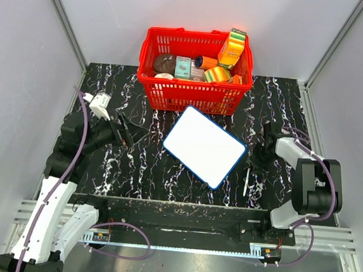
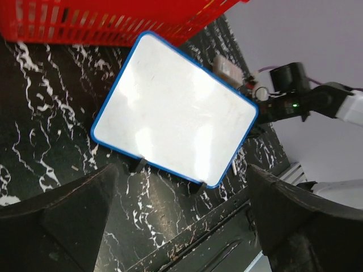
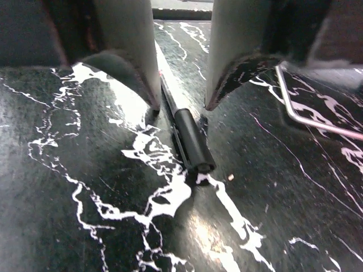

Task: Write a sentence on the whiteboard
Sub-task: Pick up the whiteboard marker without the cap from the corner of the board, then pass from the right arm to the left

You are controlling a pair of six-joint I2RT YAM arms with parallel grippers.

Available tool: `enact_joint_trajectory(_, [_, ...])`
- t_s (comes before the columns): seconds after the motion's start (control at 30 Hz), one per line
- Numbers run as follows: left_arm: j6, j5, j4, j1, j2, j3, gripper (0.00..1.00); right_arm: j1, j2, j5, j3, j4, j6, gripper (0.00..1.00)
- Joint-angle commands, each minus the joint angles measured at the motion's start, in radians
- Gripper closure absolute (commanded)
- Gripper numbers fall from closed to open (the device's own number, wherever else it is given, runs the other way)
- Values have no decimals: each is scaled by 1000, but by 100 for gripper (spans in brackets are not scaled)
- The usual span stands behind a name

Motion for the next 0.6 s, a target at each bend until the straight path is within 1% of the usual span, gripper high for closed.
enact_joint_trajectory(0.0, [-24,49,11,0,-36,86,1,4,90,5,53,-22,-25,74])
enact_joint_trajectory(0.03, [-24,52,13,0,-39,96,1,4,105,3,59,-24,-27,79])
enact_joint_trajectory(0.07, [-24,66,10,0,-39,102,1,6,128,1,68,-25,-32,86])
enact_joint_trajectory(0.1, [-25,72,1,0,-39,109,1,4,137,8,73,-27,-30,100])
enact_joint_trajectory(0.17, [-10,89,-16,0,-34,127,1,3,124,12,77,-22,-35,100])
enact_joint_trajectory(0.23, [10,106,-41,0,-39,133,1,3,76,90,83,-33,-33,100])
enact_joint_trajectory(0.27, [25,108,-59,0,-44,130,1,1,12,118,97,-56,-27,100])
enact_joint_trajectory(0.3, [36,101,-70,0,-51,127,1,1,-19,183,109,-73,-24,100])
enact_joint_trajectory(0.4, [64,60,-107,0,-73,110,1,1,-128,262,177,-134,-9,100])
enact_joint_trajectory(0.47, [85,45,-139,0,-76,110,1,1,-199,291,223,-163,-6,100])
enact_joint_trajectory(0.5, [93,49,-147,0,-74,112,1,1,-223,325,240,-174,-6,100])
enact_joint_trajectory(0.57, [105,58,-157,0,-74,110,1,3,-293,345,297,-211,-13,100])
